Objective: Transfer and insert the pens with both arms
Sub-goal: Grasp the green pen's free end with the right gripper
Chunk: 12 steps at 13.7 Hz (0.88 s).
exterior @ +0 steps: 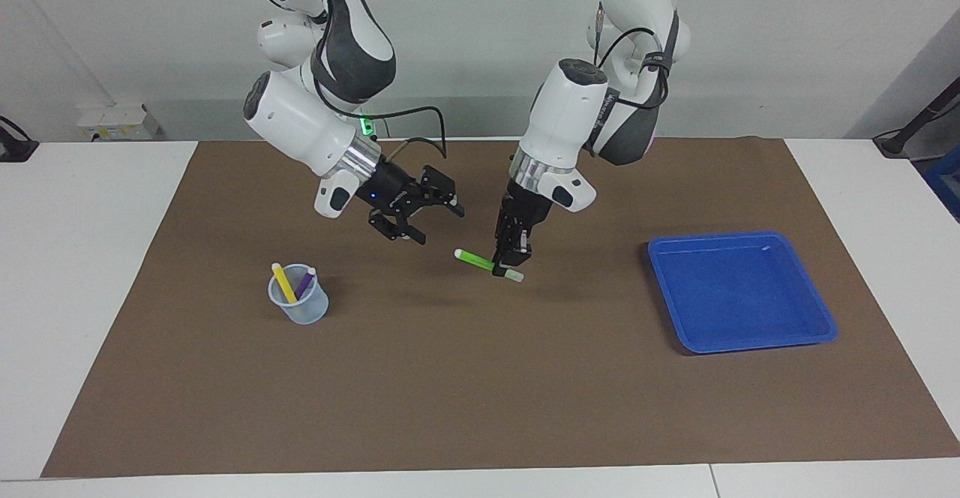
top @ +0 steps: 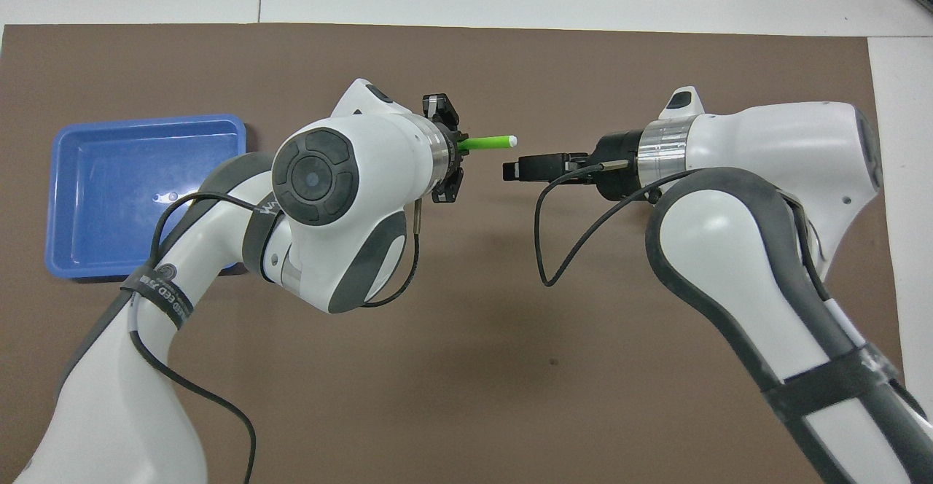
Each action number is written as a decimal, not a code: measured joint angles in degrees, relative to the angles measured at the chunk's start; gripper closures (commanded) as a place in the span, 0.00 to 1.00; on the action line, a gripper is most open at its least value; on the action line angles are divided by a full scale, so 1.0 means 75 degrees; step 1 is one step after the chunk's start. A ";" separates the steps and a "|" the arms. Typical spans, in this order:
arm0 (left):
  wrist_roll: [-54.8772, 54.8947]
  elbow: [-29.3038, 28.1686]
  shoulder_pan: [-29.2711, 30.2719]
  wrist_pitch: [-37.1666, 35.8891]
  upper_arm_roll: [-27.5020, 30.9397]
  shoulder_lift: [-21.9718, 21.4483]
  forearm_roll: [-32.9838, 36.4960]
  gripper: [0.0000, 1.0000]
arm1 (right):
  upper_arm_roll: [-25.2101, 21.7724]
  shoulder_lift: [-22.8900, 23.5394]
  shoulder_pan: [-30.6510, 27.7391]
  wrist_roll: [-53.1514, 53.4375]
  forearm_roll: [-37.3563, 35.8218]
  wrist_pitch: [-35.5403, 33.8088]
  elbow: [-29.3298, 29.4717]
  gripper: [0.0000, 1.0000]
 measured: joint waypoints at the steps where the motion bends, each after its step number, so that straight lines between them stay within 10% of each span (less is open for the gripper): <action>1: -0.0017 0.0000 -0.0071 0.0008 0.0002 0.0001 0.0056 1.00 | -0.0002 0.0001 -0.0041 -0.0007 -0.0060 -0.0055 0.0039 0.02; 12: -0.0022 0.0000 -0.0459 0.0196 0.0000 0.0004 0.0117 1.00 | -0.0001 0.0135 -0.0057 -0.0033 -0.0612 -0.0126 0.0284 0.48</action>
